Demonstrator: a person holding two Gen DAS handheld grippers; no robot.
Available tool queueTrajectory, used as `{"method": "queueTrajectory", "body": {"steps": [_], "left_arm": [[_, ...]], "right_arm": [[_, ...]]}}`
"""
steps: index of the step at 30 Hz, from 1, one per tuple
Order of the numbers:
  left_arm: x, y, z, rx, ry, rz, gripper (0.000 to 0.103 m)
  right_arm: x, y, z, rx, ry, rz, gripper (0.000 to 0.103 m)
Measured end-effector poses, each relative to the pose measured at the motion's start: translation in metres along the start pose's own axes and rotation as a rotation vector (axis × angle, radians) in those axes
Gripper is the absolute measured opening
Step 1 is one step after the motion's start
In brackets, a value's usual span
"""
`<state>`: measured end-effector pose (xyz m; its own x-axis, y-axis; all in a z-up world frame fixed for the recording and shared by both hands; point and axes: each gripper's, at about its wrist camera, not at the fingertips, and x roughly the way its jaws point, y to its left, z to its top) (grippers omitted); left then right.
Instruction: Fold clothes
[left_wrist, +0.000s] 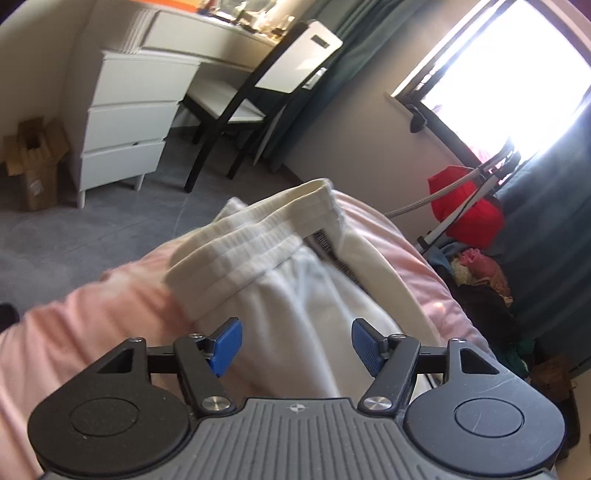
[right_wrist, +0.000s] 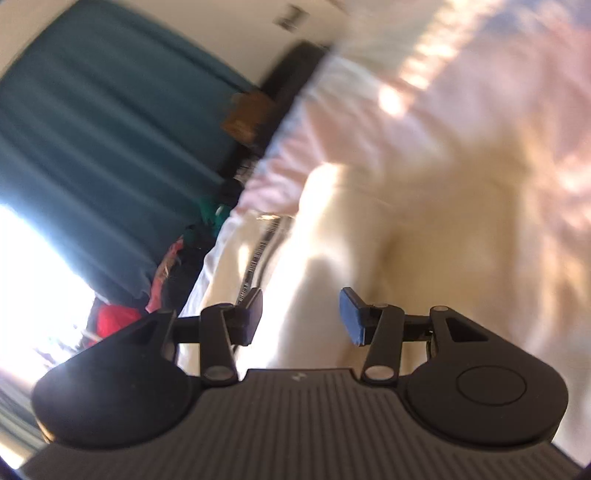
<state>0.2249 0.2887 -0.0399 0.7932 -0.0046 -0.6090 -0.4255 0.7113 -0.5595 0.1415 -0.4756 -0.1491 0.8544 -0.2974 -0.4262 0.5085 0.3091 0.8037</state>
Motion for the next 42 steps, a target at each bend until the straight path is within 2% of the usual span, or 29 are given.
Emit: {"method": "queueTrajectory", "body": {"steps": [3, 4, 6, 8, 11, 12, 15, 17, 18, 19, 22, 25, 30, 33, 35, 38, 40, 42], "left_arm": [[-0.007, 0.022, -0.012, -0.086, -0.018, -0.029, 0.071], [-0.003, 0.028, -0.016, -0.117, -0.005, -0.038, 0.072], [0.010, 0.034, -0.020, -0.167, 0.028, -0.041, 0.070], [0.021, 0.036, -0.022, -0.190, 0.018, -0.044, 0.070], [0.029, 0.031, -0.022, -0.192, -0.068, -0.025, 0.069], [0.033, 0.029, -0.020, -0.196, -0.082, -0.018, 0.069], [0.045, 0.023, -0.010, -0.250, -0.081, 0.046, 0.055], [0.049, 0.017, -0.002, -0.260, -0.076, 0.103, 0.034], [0.049, 0.013, 0.002, -0.252, -0.081, 0.125, 0.029], [0.046, 0.008, 0.005, -0.233, -0.095, 0.140, 0.019], [0.027, -0.006, 0.013, -0.181, -0.135, 0.129, 0.012], [0.002, -0.017, 0.022, -0.133, -0.160, 0.091, 0.011], [-0.053, -0.010, 0.029, -0.137, -0.148, 0.035, 0.009], [-0.089, 0.004, 0.033, -0.126, -0.140, 0.031, 0.009], [-0.112, 0.020, 0.033, -0.128, -0.100, 0.050, 0.009], [-0.134, 0.052, 0.024, -0.117, -0.033, 0.078, 0.009], [-0.140, 0.071, 0.010, -0.068, -0.004, 0.095, 0.010], [-0.137, 0.089, -0.012, -0.003, 0.006, 0.114, 0.015]], "right_arm": [[-0.016, -0.021, 0.002, 0.141, 0.063, -0.007, 0.049], [-0.016, -0.027, 0.003, 0.178, 0.101, 0.026, 0.049], [-0.011, -0.030, 0.005, 0.187, 0.122, 0.046, 0.049], [-0.001, -0.030, 0.005, 0.176, 0.141, 0.054, 0.049], [0.021, -0.025, 0.001, 0.129, 0.163, 0.046, 0.049], [0.029, -0.020, 0.000, 0.090, 0.151, 0.020, 0.049], [0.048, -0.010, -0.002, 0.030, 0.101, -0.009, 0.047], [0.055, -0.004, -0.002, -0.020, 0.072, -0.030, 0.040], [0.057, -0.001, -0.003, -0.047, 0.058, -0.037, 0.032], [0.056, -0.001, -0.004, -0.055, 0.043, -0.021, 0.026], [0.044, 0.001, -0.006, -0.074, -0.003, 0.017, 0.021], [0.021, 0.007, 0.001, 0.004, -0.009, 0.088, 0.020], [-0.030, 0.020, 0.014, -0.023, -0.007, 0.163, 0.019], [-0.054, 0.020, 0.022, -0.070, 0.000, 0.133, 0.019], [-0.072, 0.016, 0.026, -0.105, 0.006, 0.101, 0.019], [-0.103, -0.002, 0.028, -0.091, 0.037, 0.071, 0.019], [-0.108, -0.013, 0.027, -0.064, 0.081, 0.047, 0.019], [-0.113, -0.024, 0.027, -0.036, 0.124, 0.024, 0.019]]}}
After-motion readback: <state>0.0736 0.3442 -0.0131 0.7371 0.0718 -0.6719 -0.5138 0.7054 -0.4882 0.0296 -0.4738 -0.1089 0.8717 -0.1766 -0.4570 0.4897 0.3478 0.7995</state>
